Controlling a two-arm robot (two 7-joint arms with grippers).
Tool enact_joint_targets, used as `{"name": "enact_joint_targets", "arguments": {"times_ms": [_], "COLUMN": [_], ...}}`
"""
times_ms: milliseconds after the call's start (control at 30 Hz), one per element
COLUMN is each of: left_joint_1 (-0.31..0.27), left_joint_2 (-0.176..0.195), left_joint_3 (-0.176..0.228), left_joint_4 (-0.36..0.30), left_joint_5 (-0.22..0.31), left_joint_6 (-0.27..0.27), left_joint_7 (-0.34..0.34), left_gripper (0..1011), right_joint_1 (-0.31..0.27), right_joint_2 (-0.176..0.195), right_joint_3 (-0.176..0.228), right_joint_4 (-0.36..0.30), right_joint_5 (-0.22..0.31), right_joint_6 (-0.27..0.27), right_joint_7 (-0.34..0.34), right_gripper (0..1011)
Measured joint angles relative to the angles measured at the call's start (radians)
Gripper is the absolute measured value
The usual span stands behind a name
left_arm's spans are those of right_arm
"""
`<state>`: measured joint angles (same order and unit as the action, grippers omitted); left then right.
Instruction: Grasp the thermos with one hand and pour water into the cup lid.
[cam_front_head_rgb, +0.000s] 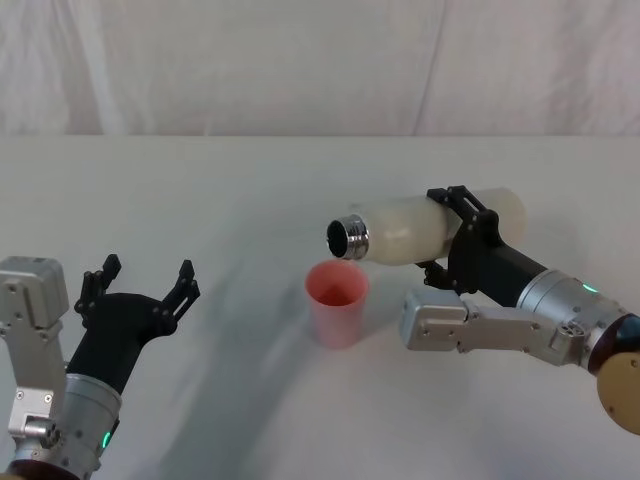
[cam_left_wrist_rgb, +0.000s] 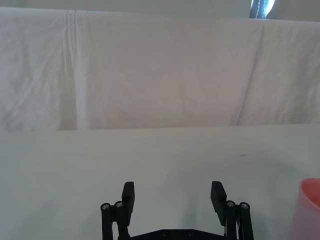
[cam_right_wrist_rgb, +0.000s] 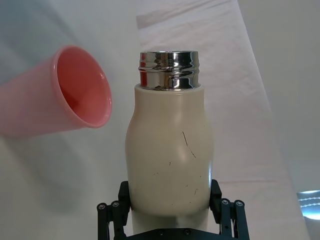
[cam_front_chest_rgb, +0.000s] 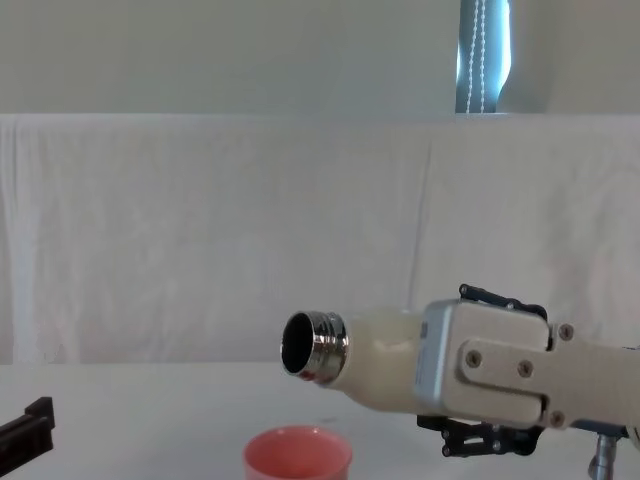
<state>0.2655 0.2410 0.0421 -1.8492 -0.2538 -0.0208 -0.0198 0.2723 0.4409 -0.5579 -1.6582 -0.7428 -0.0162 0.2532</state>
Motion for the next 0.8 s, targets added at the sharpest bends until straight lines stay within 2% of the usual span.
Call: {"name": "enact_joint_targets", "arguments": {"times_ms": [400, 800], "left_joint_1": [0.0, 0.0], "left_joint_2": [0.0, 0.0], "left_joint_3": [0.0, 0.0], "left_joint_4": [0.0, 0.0], "left_joint_5": [0.0, 0.0], "left_joint_6": [0.0, 0.0], "left_joint_7": [0.0, 0.0], "left_gripper": [1001, 1001], "right_joint_1": [0.02, 0.023], "right_joint_2": [0.015, 0.007], "right_joint_3": [-0.02, -0.022], "right_joint_4": [0.014, 0.038], "right_joint_5": [-0.034, -0.051], "right_joint_6": [0.003, 0.018], "right_joint_7": [-0.003, -0.031], "right_gripper": [951, 951]}}
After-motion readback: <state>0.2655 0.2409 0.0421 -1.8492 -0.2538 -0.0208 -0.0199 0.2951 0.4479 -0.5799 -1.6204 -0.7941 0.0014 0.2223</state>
